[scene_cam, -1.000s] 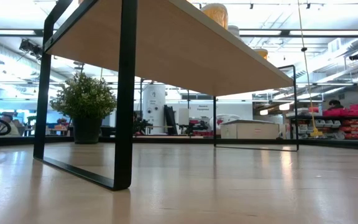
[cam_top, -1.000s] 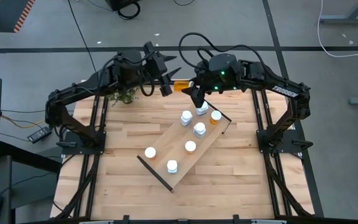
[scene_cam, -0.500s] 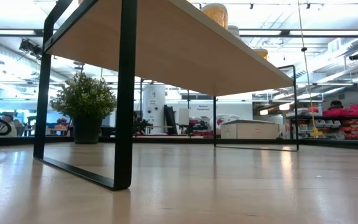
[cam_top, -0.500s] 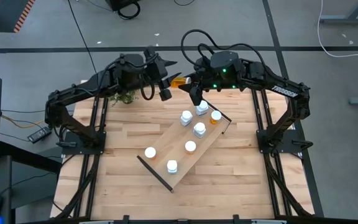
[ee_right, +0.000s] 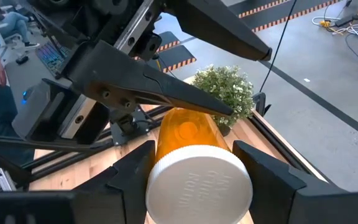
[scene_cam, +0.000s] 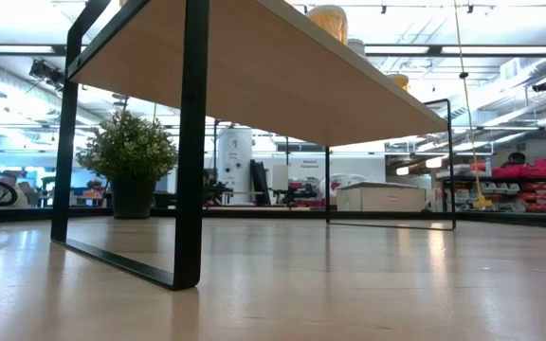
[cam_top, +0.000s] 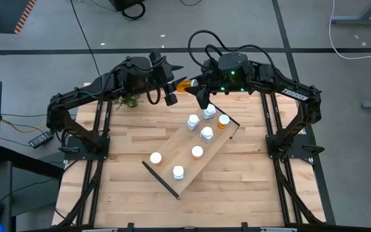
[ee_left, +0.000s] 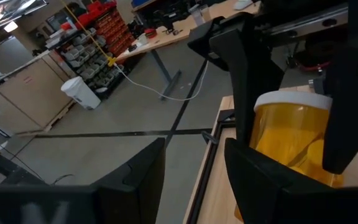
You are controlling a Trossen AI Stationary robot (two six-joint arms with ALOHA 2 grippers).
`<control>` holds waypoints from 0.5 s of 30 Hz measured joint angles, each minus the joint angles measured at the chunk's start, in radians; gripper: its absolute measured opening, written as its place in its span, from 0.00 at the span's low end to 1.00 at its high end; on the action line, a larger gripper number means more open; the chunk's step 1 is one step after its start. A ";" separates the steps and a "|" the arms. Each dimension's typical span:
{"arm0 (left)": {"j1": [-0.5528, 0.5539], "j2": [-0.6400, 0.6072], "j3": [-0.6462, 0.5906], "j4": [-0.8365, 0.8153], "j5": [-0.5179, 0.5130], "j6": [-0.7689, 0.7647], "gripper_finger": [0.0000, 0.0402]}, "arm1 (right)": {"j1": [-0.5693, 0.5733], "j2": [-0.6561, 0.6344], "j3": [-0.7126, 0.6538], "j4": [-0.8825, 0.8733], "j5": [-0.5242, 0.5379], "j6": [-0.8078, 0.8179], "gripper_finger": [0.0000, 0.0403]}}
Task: Pick and place medicine bottles onto shelf by color
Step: Put the orange pill bottle on the shelf
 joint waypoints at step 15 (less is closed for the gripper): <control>0.000 0.000 0.000 -0.029 0.000 -0.001 0.43 | 0.000 -0.011 0.000 0.046 0.000 -0.029 0.54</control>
